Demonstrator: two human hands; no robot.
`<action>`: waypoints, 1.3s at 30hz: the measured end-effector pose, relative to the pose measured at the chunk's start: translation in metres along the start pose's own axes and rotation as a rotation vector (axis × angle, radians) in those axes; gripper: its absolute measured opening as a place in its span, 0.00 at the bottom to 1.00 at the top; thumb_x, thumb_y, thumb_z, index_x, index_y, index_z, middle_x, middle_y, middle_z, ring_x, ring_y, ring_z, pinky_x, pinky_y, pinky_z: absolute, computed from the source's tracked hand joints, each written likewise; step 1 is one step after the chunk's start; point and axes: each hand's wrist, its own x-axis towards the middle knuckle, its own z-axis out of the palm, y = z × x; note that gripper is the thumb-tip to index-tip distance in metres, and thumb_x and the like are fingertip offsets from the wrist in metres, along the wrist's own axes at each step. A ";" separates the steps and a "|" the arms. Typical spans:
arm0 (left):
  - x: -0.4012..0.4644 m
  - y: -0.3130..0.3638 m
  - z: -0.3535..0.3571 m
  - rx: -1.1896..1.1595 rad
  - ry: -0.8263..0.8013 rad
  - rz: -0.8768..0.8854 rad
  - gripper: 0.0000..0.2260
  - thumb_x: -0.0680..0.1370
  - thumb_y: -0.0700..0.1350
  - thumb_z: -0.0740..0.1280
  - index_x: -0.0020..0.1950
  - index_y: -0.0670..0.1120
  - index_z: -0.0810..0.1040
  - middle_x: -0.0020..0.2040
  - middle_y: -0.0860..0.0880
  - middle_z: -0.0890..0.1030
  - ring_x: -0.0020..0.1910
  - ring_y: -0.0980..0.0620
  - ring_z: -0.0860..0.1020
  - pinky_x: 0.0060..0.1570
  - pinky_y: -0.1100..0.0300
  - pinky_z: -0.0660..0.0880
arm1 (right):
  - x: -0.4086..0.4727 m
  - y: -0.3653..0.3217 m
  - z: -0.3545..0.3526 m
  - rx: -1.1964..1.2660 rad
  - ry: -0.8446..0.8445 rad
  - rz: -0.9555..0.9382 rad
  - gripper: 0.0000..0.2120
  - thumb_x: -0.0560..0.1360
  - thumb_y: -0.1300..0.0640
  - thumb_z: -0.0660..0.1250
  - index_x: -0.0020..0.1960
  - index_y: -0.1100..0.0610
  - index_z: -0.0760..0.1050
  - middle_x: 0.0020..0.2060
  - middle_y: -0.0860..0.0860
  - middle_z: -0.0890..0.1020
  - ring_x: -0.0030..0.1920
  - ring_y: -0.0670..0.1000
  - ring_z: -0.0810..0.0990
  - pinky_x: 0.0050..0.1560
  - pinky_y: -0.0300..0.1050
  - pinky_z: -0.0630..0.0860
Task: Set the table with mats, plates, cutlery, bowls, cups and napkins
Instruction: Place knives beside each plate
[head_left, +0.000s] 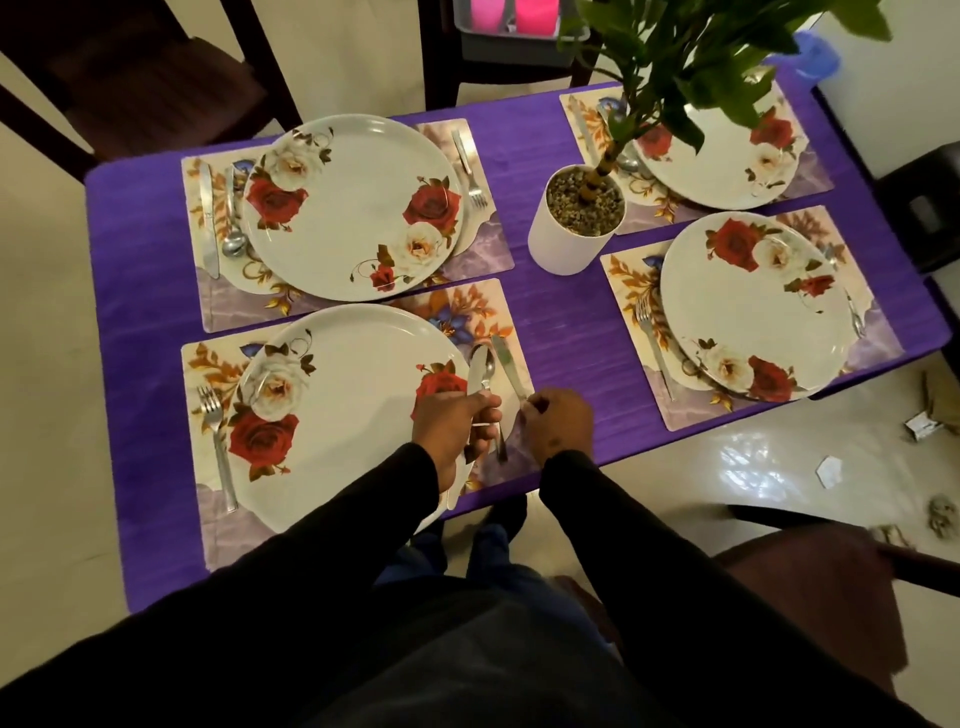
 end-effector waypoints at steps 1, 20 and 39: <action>0.000 0.001 0.002 -0.005 0.006 0.003 0.09 0.81 0.45 0.69 0.50 0.40 0.84 0.38 0.46 0.83 0.33 0.53 0.77 0.27 0.65 0.72 | 0.001 -0.001 -0.002 -0.006 -0.011 -0.021 0.08 0.79 0.53 0.68 0.50 0.56 0.82 0.45 0.51 0.82 0.47 0.50 0.80 0.53 0.44 0.78; 0.014 -0.005 0.013 -0.066 0.085 -0.018 0.08 0.80 0.44 0.70 0.48 0.39 0.83 0.38 0.44 0.82 0.33 0.50 0.77 0.32 0.61 0.73 | 0.008 -0.004 -0.013 -0.030 -0.165 -0.179 0.14 0.81 0.55 0.65 0.65 0.56 0.78 0.58 0.54 0.80 0.58 0.54 0.79 0.63 0.46 0.75; 0.019 0.014 0.050 -0.132 0.013 0.151 0.10 0.81 0.44 0.65 0.47 0.42 0.85 0.48 0.40 0.86 0.51 0.41 0.85 0.57 0.42 0.81 | -0.017 -0.037 -0.075 0.439 0.075 -0.201 0.08 0.79 0.51 0.68 0.43 0.54 0.76 0.34 0.42 0.79 0.34 0.37 0.78 0.32 0.26 0.71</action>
